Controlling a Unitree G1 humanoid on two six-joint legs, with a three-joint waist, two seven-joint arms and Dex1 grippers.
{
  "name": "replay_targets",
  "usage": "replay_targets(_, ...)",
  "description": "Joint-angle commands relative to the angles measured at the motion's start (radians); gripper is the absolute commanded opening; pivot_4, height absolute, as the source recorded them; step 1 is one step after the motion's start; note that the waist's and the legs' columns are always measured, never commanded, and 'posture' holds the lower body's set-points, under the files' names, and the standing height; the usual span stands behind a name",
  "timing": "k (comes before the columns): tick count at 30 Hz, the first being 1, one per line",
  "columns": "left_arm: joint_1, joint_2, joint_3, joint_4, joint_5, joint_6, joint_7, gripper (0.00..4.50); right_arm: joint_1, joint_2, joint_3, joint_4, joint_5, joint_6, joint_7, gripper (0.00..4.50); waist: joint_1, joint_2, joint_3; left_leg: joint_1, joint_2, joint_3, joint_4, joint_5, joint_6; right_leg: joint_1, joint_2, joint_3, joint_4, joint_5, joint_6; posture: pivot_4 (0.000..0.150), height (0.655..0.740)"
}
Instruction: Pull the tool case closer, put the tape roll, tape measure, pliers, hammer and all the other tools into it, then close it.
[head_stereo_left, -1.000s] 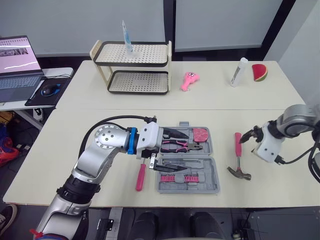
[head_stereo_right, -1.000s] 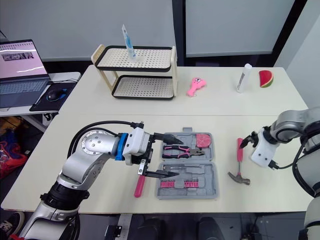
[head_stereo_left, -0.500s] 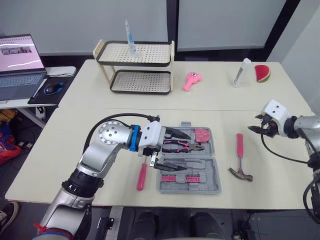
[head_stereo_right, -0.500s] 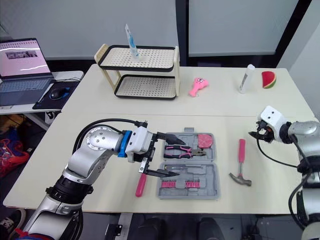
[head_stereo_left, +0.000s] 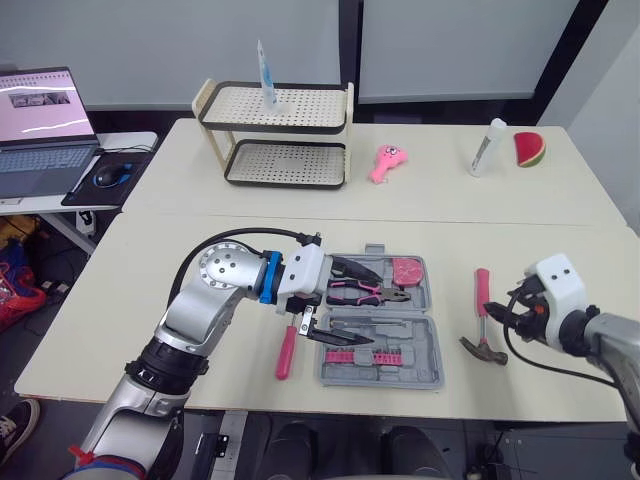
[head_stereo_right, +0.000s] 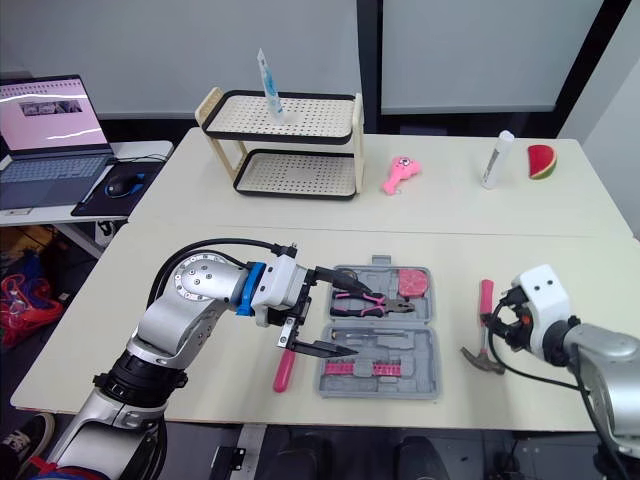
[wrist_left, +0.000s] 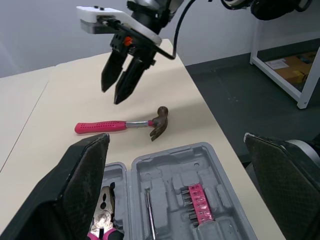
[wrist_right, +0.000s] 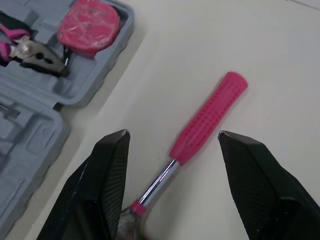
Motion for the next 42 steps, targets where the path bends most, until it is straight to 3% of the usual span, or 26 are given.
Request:
replay_targets(1, -0.026, -0.008, 0.003, 0.0, -0.008, -0.01, -0.013, 4.5, 0.066, 0.072, -0.006, -0.102, -0.016, 0.02, -0.108, 3.04, -0.001, 0.0, 0.0, 0.0, 0.0, 0.0, 0.0, 0.0, 0.0, 0.0, 0.0, 0.0, 0.0, 0.0, 0.0, 0.15, 0.74)
replay_targets(10, -0.045, -0.014, 0.0, 0.015, 0.005, -0.018, -0.024, 4.5, 0.124, 0.265, 0.09, -0.021, -0.088, -0.098, -0.334, 3.04, -0.004, 0.0, 0.0, 0.001, -0.001, -0.001, -0.001, 0.0, 0.0, -0.001, 0.0, 0.0, 0.001, 0.0, 0.0, 0.15, 0.74)
replay_targets(22, -0.027, 0.005, 0.008, -0.007, 0.005, -0.01, -0.022, 4.5, 0.1, 0.326, 0.119, 0.142, -0.094, -0.206, -0.414, 3.04, -0.005, 0.0, -0.001, 0.001, -0.001, -0.001, -0.001, 0.0, 0.0, -0.001, 0.0, 0.001, 0.001, 0.0, 0.0, 0.15, 0.74)
replay_targets(35, -0.03, 0.004, 0.003, -0.004, 0.012, -0.016, -0.018, 4.5, 0.071, 0.344, 0.121, 0.196, -0.079, -0.23, -0.437, 0.87, -0.005, 0.0, -0.001, 0.002, -0.001, -0.001, -0.001, 0.0, 0.0, -0.001, 0.0, 0.002, 0.003, 0.0, 0.0, 0.15, 0.74)
replay_targets(42, -0.018, 0.013, 0.012, -0.013, 0.009, -0.014, -0.013, 4.5, 0.081, 0.319, 0.131, 0.199, -0.084, -0.262, -0.436, 0.22, -0.005, 0.0, -0.001, 0.002, -0.001, -0.001, -0.001, 0.0, 0.0, -0.001, 0.0, 0.002, 0.003, 0.0, 0.0, 0.15, 0.74)
